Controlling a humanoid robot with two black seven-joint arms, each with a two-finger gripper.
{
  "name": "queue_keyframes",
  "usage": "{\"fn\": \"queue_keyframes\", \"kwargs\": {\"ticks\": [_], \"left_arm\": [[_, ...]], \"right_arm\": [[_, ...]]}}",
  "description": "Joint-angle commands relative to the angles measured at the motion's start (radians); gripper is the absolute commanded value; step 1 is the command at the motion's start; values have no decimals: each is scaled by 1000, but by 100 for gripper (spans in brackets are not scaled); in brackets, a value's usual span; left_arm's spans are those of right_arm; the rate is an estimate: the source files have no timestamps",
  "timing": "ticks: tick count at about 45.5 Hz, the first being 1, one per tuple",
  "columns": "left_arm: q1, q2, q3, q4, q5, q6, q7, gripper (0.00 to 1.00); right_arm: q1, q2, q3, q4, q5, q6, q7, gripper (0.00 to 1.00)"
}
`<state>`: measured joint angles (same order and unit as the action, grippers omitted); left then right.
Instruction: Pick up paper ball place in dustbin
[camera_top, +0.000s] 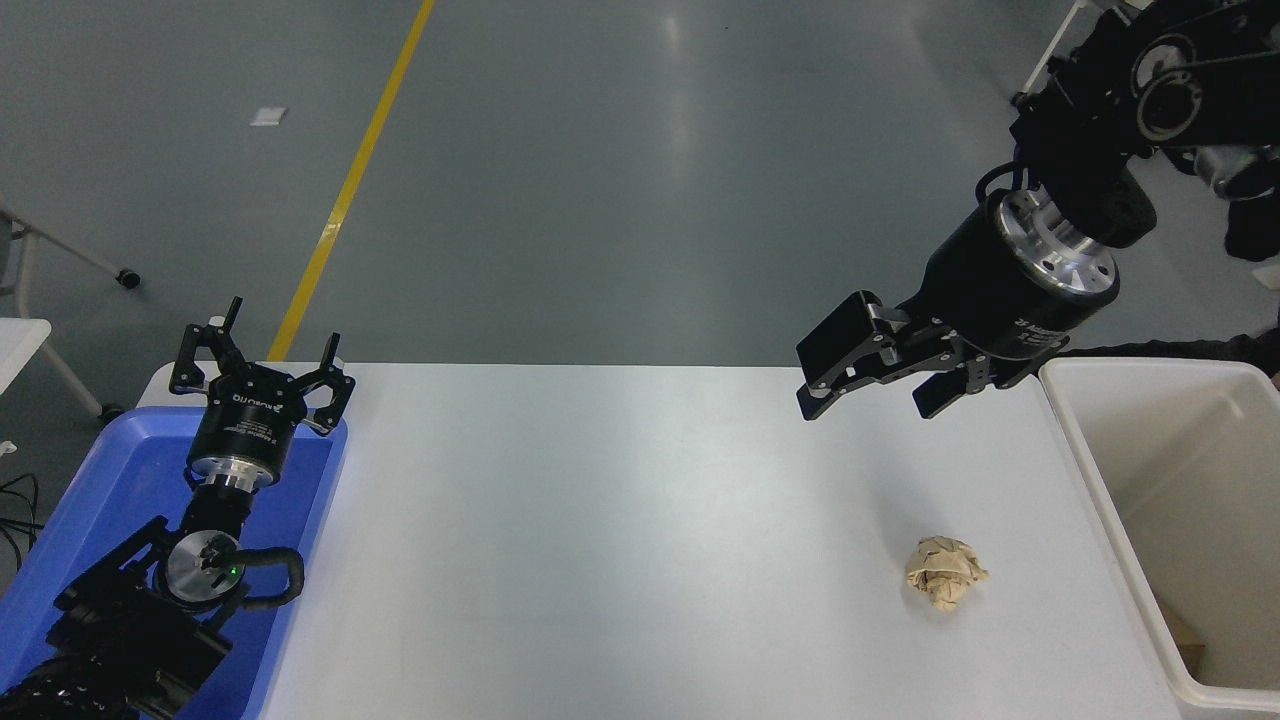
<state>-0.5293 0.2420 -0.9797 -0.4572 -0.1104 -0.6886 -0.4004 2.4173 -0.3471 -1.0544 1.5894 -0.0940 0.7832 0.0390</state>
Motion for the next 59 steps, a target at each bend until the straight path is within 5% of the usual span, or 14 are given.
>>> {"fn": "queue_keyframes", "kwargs": {"ticks": [1, 20, 40, 59], "left_arm": [[3, -4, -17, -1, -3, -3, 5, 100], [2, -1, -8, 0, 0, 0, -2, 100], [2, -3, -7, 0, -2, 0, 0, 100], [0, -3, -7, -1, 0, 0, -2, 100]], "right_arm": [[-55, 7, -4, -20, 4, 2, -1, 100], [-464, 42, 16, -264, -127, -167, 4, 100], [-906, -240, 203, -424, -547, -275, 12, 100], [-1130, -161, 338, -551, -569, -366, 10, 100]]}}
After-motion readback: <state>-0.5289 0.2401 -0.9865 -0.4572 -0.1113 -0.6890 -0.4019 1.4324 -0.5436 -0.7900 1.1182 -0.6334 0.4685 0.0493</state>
